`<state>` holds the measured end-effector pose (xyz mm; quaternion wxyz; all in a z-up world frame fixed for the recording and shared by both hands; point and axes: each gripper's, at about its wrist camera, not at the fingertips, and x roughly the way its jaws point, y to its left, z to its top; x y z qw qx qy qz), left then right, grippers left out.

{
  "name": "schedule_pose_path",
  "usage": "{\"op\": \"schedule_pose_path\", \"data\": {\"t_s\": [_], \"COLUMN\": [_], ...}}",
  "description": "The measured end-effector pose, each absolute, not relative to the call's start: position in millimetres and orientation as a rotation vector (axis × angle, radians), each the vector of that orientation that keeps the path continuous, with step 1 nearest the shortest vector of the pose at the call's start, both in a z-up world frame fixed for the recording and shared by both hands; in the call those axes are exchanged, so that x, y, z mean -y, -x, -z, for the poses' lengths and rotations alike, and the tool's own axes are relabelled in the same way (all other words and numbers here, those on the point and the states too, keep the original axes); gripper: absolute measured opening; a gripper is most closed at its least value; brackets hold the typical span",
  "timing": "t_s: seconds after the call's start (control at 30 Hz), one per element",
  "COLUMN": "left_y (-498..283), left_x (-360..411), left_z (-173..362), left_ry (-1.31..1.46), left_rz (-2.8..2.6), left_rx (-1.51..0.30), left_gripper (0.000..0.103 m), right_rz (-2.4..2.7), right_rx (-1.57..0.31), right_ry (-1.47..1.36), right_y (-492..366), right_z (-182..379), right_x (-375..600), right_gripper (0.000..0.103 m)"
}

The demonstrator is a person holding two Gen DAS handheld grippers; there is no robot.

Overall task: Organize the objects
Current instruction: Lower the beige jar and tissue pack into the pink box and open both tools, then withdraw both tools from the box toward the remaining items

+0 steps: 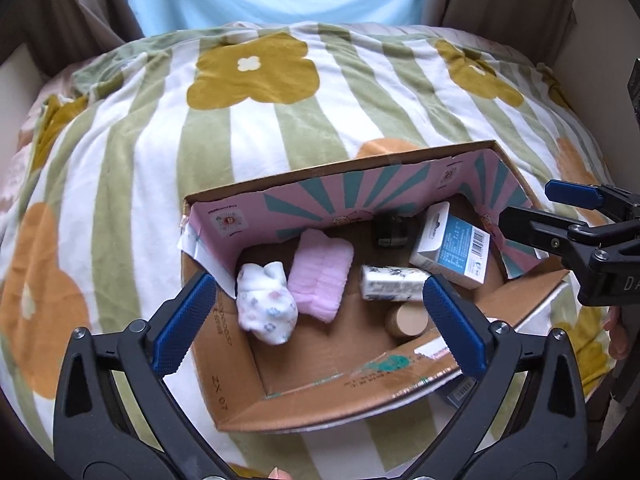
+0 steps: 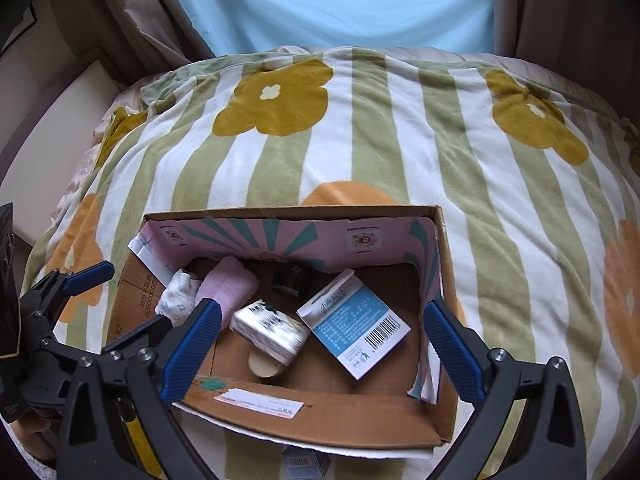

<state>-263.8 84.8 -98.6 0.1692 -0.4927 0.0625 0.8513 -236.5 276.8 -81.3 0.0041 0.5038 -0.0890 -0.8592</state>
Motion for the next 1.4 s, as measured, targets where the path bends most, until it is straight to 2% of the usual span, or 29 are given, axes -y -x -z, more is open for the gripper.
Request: {"op": "schedule_pose_path", "data": {"t_s": [0.33,0.5,0.73,0.87,1.07,1.27,1.4], "left_y": [237.6,213.9,155.3,118.7,68.2,25.9,10.6], "left_x": [-73.5,-70.3,-60.0,-56.3,-59.1,-73.9,-81.2], "left_z": [77.5,49.7,1.8,-7.5,10.0,59.3,104.8], "left_ry": [1.403,1.367,1.235,1.152,1.109,1.078,1.12], "left_rz": [-2.423,-2.464,-2.529,-2.541,-2.462,-2.278,-2.153], "left_rx": [-0.121,-0.179,-0.201,-0.176,-0.162,-0.305,-0.388], "left_gripper": [0.103,0.103,0.103,0.103,0.103,0.103,0.103], "right_rz": [2.688,2.674,2.723,2.717,2.689,2.613,2.545], "right_rx": [0.266,0.318,0.158,0.112,0.075,0.007,0.041], "right_ry": [-1.589,-1.54,-1.419,-1.331,-1.276,-1.235,-1.264], "right_y": [216.3,195.0,149.6,117.2,80.4,53.5,48.7], "right_z": [61.5,36.5,-11.8,-24.9,-17.0,16.1,54.9], "right_x": [-274.9,-277.8,-266.3,-260.2,-251.2,-235.5,-232.6], "right_gripper": [0.101,0.101,0.101,0.101,0.101,0.101,0.101]}}
